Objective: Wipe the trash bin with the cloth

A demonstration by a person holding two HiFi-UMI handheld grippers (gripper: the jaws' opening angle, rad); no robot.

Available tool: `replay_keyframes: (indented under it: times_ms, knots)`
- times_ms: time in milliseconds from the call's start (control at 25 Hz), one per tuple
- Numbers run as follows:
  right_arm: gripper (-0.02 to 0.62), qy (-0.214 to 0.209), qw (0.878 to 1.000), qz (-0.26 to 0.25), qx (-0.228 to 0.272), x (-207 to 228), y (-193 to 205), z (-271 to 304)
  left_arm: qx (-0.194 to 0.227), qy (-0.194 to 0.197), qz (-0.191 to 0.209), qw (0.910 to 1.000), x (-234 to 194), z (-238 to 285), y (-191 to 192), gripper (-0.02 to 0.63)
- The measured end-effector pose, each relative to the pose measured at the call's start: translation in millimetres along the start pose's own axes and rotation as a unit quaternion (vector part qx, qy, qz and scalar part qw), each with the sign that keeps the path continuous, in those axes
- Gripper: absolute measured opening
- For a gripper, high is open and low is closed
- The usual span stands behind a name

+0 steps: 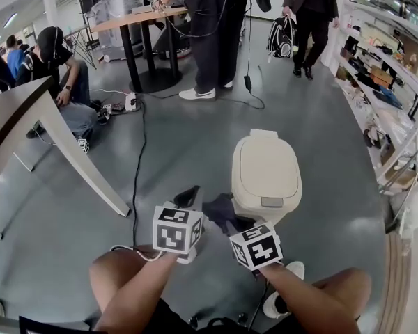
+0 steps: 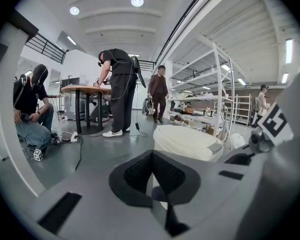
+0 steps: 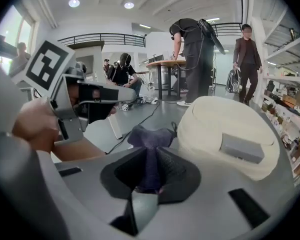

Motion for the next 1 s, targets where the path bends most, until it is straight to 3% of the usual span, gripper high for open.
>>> replay_keyframes:
  times_ms: [200,720,1000]
  knots:
    - [0.066,0.015,1.000,0.019,-0.012,14,9,7,-0.028,0.009,-0.021,0.9993,0,5,14,-0.003]
    - [0.066,0.036,0.998,0.050,-0.018,48,26,0,-0.053,0.029,-0.035,0.9975,18,25,24,-0.003]
    - [0.066,0.048,0.997,0.064,-0.020,62,37,-10,-0.062,0.037,-0.004,0.9974,38,31,28,-0.003]
Point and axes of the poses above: the fingertips, and each gripper's own axes: z forward along the fingers, x to its right, y out of its underside, the point moved 4 cm from there along -z, backward along the fingers, and after that the axes turned 2 degrees about -x, right-handed, at the moved point
